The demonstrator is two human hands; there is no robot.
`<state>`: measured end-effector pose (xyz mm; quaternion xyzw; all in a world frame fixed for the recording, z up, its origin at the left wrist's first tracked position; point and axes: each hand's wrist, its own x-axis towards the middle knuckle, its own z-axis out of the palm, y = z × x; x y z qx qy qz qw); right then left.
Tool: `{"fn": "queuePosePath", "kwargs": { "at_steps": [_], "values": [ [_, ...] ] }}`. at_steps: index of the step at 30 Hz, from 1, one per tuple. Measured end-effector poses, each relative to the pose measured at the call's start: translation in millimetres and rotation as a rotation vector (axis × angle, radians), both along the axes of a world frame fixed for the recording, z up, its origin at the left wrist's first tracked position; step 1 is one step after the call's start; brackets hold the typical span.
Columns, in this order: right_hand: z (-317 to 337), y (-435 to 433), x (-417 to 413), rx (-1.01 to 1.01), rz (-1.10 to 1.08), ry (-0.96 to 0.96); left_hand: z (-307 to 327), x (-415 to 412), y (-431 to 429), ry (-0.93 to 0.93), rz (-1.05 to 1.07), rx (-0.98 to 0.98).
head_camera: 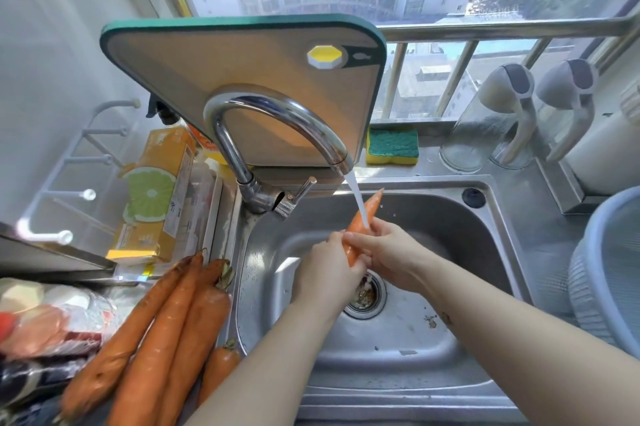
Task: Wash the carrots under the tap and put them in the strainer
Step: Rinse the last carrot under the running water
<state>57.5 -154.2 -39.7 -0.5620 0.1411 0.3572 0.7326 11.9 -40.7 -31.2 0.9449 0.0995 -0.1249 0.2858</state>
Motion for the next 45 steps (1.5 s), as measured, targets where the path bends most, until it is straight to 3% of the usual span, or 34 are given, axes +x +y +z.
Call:
{"fn": "queuePosePath", "kwargs": {
  "at_steps": [6,9,16,22,25,32,36,38,40,42,45],
  "values": [
    [0,-2,6,-0.206,-0.152,0.026,0,-2,-13,-0.077,-0.089,-0.04],
    [-1,0,9,-0.271,-0.201,0.095,-2,-8,-9,-0.02,-0.084,-0.104],
    [1,14,-3,0.043,-0.087,0.028,7,-4,-6,0.157,0.226,-0.614],
    [3,4,3,0.072,-0.132,0.032,7,-4,0,0.39,0.504,-1.106],
    [5,6,9,0.06,-0.159,0.022,6,-1,7,0.429,0.511,-1.211],
    [17,-20,17,0.236,-0.17,0.047,8,8,13,0.476,0.541,-1.412],
    [21,-30,20,0.112,-0.084,-0.074,8,16,11,0.406,0.268,-1.259],
    [23,-31,23,0.067,-0.109,-0.118,10,20,9,0.297,0.072,-0.996],
    [26,-29,26,0.019,-0.15,-0.151,11,24,4,0.125,-0.07,-0.589],
    [27,-23,27,-0.036,-0.207,-0.182,8,24,-1,-0.063,-0.07,-0.284],
    [28,-14,26,-0.163,-0.298,-0.233,3,21,-6,-0.248,-0.02,-0.17]
  ]
}}
